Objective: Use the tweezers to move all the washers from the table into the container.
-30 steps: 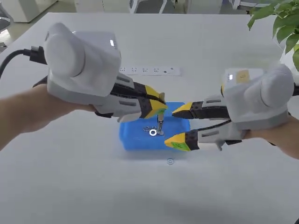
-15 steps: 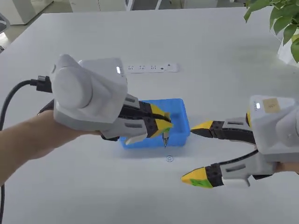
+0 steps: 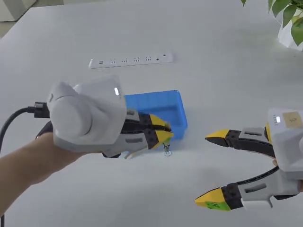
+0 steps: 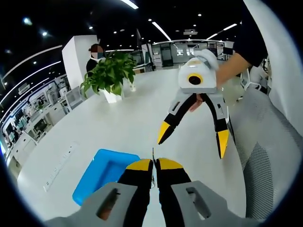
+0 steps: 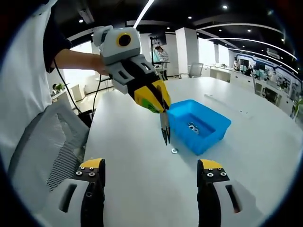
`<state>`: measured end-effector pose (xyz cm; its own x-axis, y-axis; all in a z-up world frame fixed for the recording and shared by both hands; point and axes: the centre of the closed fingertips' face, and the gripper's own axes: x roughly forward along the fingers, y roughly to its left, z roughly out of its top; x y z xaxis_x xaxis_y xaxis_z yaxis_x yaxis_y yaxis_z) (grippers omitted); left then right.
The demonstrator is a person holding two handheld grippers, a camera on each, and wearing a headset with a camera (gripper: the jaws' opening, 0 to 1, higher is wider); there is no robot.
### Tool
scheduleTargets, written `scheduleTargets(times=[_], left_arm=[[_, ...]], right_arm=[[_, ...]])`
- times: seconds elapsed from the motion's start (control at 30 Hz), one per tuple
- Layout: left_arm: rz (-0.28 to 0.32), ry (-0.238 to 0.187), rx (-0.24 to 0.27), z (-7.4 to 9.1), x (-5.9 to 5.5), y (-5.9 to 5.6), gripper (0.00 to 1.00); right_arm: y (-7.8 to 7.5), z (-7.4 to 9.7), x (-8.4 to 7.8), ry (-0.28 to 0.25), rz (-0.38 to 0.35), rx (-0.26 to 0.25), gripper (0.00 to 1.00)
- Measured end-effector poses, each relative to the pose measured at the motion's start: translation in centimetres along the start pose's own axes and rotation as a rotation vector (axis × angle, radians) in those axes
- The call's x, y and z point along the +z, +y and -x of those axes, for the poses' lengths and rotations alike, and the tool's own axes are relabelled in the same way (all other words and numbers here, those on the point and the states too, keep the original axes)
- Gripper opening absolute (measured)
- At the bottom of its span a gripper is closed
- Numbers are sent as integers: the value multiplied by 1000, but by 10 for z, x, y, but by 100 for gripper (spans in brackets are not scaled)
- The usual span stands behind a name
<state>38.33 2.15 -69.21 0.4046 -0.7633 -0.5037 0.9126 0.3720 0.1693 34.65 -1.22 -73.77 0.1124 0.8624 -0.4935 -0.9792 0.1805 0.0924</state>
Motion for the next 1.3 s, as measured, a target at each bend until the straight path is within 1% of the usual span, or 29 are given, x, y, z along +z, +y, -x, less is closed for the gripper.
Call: scheduleTargets(times=[0.1, 0.23, 0.37, 0.53, 0.63, 0.73, 0.97, 1.0, 1.17, 1.3], left_arm=[[-2, 4, -5, -3, -7, -4, 7], [7, 1, -5, -6, -10, -4, 7], [12, 0, -8, -8, -13, -4, 7], [4, -7, -3, -12, -12, -1, 7], [6, -8, 2, -14, -12, 4, 7], [5, -12, 0, -15, -11, 6, 7], [3, -6, -8, -18, -15, 6, 7], [-7, -6, -1, -18, -15, 7, 7], [7, -13, -13, -20, -15, 6, 7], [19, -16, -16, -20, -16, 8, 7]], right_arm=[[3, -2, -2, -5, -14, 7, 81], [5, -6, -7, 3, -17, 18, 81], [7, -7, -9, -2, -33, 26, 81], [8, -8, -9, -17, -51, 26, 81], [7, -9, -12, -11, -51, 25, 81], [6, -10, -16, -5, -61, 24, 81], [7, -10, -17, -7, -72, 25, 81], [7, -10, -17, -7, -74, 25, 81], [8, -11, -18, -6, -85, 26, 81], [7, -12, -18, -4, -90, 27, 81]])
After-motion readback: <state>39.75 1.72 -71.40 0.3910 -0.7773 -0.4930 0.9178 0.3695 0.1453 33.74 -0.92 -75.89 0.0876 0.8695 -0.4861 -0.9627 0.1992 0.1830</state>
